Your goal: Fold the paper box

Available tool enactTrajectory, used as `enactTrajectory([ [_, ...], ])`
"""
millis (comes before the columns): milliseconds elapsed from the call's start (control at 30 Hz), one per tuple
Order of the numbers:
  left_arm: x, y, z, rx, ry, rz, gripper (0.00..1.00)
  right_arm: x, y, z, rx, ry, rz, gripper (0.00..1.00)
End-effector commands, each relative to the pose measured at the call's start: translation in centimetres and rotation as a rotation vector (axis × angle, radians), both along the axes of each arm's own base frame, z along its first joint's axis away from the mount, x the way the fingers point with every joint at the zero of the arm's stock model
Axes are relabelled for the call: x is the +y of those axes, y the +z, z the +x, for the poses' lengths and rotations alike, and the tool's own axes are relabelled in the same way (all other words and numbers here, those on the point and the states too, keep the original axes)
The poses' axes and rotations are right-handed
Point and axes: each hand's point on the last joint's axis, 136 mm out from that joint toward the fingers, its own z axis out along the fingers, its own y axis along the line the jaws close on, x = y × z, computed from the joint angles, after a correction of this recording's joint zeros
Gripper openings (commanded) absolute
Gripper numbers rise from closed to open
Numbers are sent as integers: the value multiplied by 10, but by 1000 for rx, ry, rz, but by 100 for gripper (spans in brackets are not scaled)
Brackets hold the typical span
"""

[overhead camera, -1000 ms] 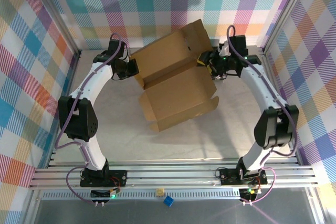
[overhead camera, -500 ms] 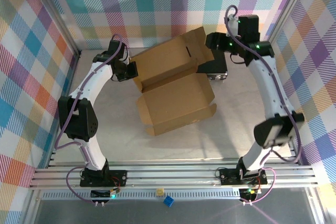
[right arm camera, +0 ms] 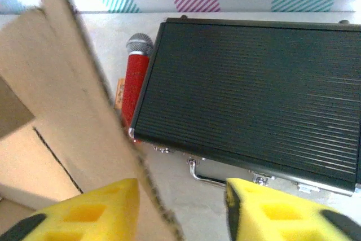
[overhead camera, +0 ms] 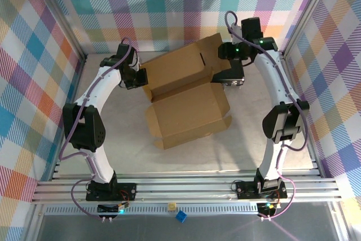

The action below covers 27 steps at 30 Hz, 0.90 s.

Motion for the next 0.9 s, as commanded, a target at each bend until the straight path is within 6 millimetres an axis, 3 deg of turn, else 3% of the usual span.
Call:
enactTrajectory([
  [0,-3,2,-2,19,-16,11,0,7,-5,1,5,-39,-92,32],
  [267,14,-4,-4,52,43,116,0,-4,-7,-15,-44,-262,-418,0],
  [433,23,-8,-6,89,87,195,0,-5,11,-33,-129,-382,-608,0],
  [600,18,-10,-5,103,104,173,0,-6,24,-49,-196,-503,-775,0],
  [867,4,-7,-2,107,95,127,0,34,30,-55,-284,-489,-870,0],
])
